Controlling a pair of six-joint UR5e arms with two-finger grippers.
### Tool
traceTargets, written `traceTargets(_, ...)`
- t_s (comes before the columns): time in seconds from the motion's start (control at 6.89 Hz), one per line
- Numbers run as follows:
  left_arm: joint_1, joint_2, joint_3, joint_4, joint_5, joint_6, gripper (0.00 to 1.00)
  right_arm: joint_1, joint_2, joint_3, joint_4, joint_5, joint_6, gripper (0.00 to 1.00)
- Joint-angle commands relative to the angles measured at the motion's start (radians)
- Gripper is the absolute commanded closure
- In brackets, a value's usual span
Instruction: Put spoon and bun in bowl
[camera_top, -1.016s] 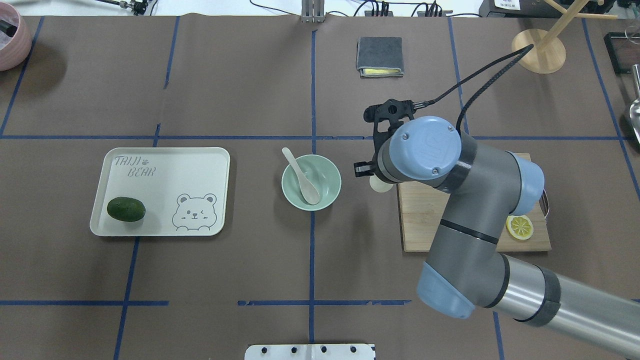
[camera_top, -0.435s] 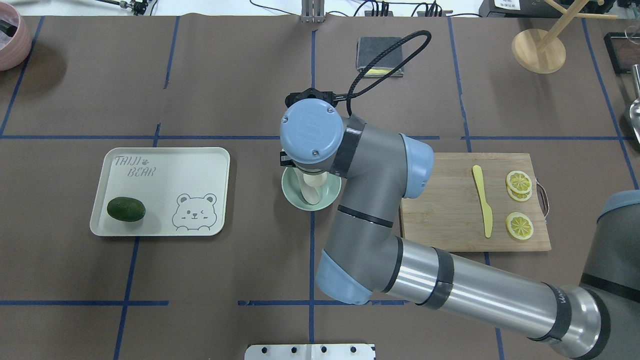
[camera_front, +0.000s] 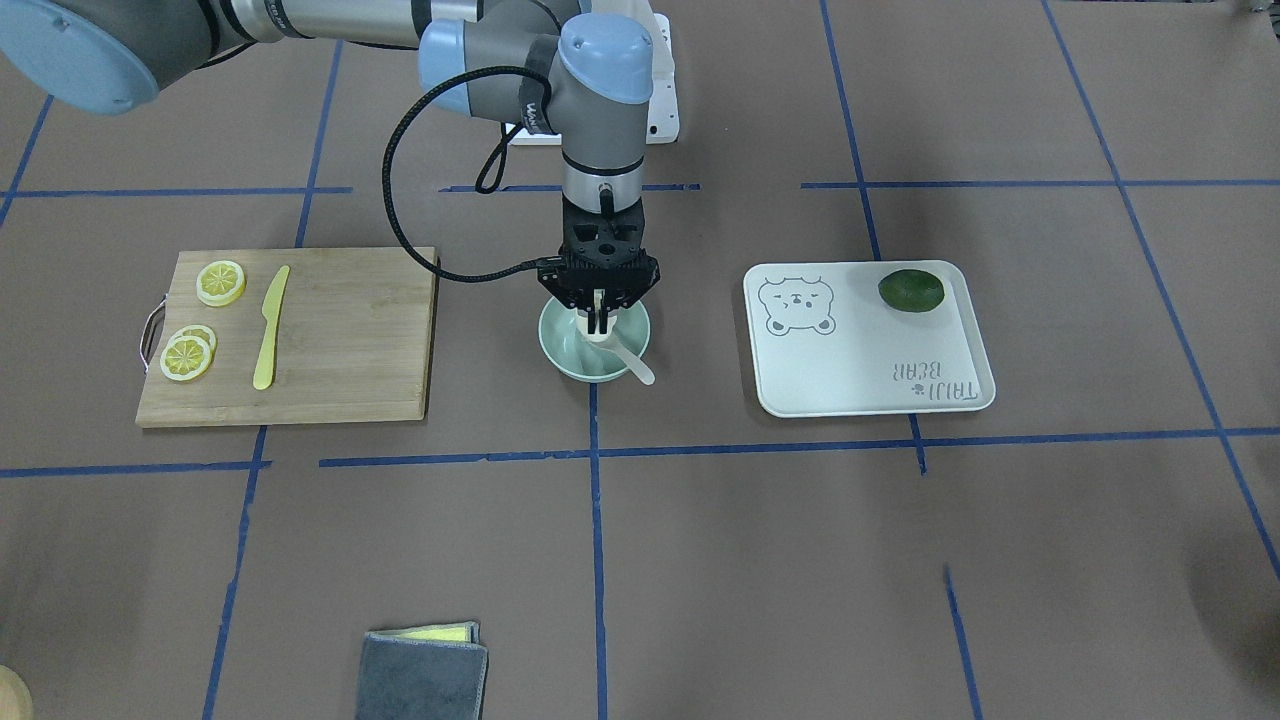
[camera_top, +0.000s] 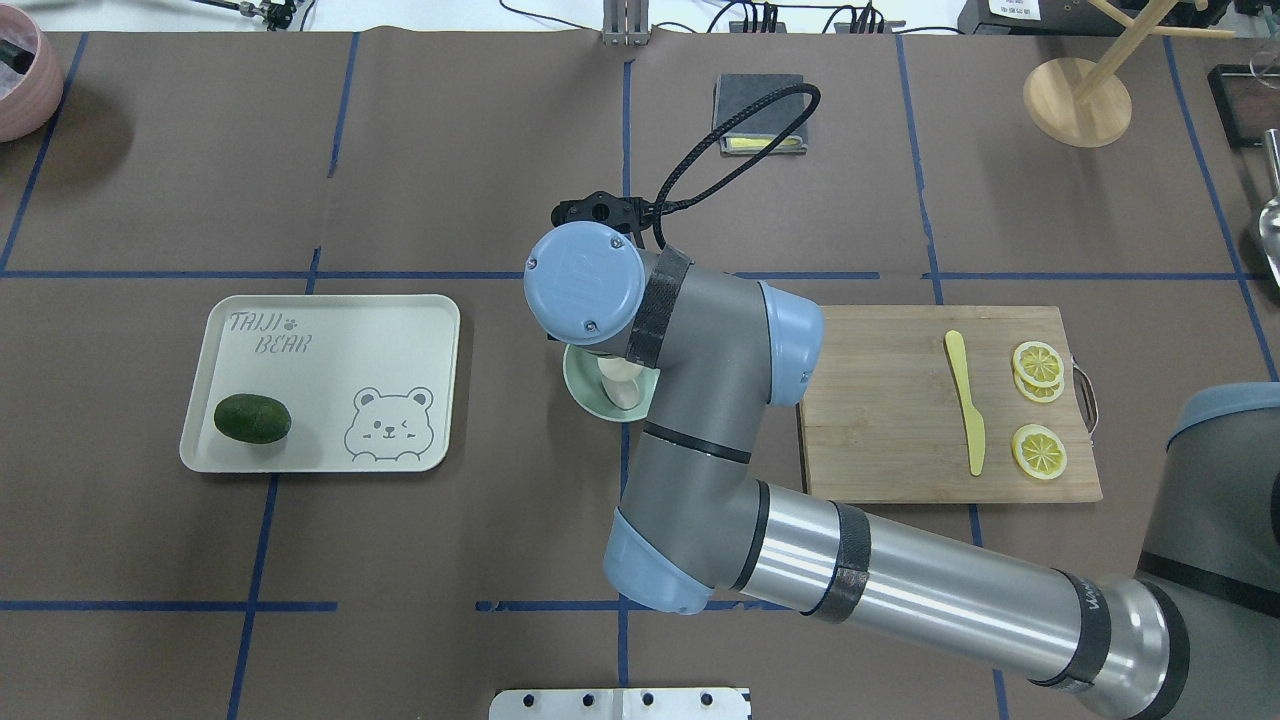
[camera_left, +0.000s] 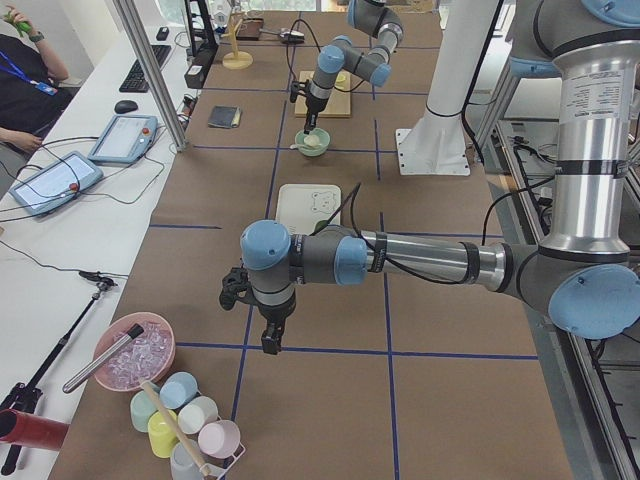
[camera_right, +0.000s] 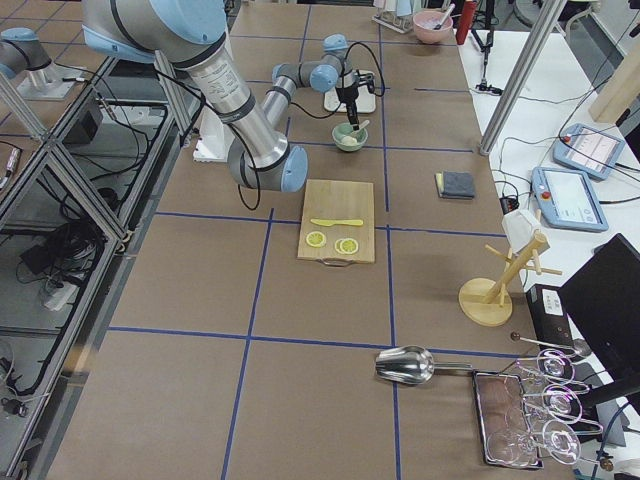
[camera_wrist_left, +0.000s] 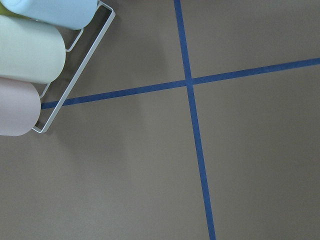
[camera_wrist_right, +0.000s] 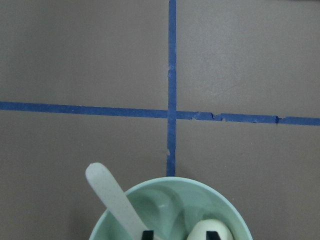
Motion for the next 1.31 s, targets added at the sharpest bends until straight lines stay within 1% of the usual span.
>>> traceTargets(0.0, 0.0, 0.0, 0.0, 0.0, 0.002, 0.0, 0.0, 0.0, -0.003, 0.006, 0.0, 0.013, -0.003, 0.0)
traceTargets(0.15, 0.0, 0.0, 0.0, 0.0, 0.003, 0.0, 0.0, 0.03, -0.004, 0.023, 0.0, 0.048, -0.031, 0.0)
traceTargets(0.29, 0.0, 0.0, 0.008, 0.003, 0.006, 0.0, 0.0, 0.107, -0.036, 0.06, 0.002, 0.16, -0.111, 0.0)
traceTargets(0.44, -0.002, 0.003, 0.014, 0.003, 0.003, -0.002, 0.0, 0.195, -0.119, 0.143, 0.003, 0.24, -0.226, 0.0)
traceTargets(0.58, -0.002, 0.017, 0.003, 0.006, 0.0, -0.002, 0.0, 0.315, -0.221, 0.21, 0.005, 0.357, -0.39, 0.0)
traceTargets(0.73, 0.0, 0.015, -0.001, 0.009, -0.006, 0.0, 0.0, 0.442, -0.312, 0.232, 0.005, 0.453, -0.581, 0.0)
traceTargets(0.87, 0.0, 0.018, -0.005, 0.009, -0.006, 0.006, 0.0, 0.547, -0.39, 0.235, 0.003, 0.506, -0.762, 0.0)
traceTargets(1.02, 0.0, 0.018, -0.011, 0.006, -0.006, 0.006, 0.0, 0.66, -0.479, 0.232, 0.002, 0.538, -0.911, 0.0)
traceTargets(1.16, 0.0, 0.017, -0.011, 0.003, -0.003, 0.008, 0.0, 0.751, -0.583, 0.218, 0.0, 0.595, -1.075, 0.0)
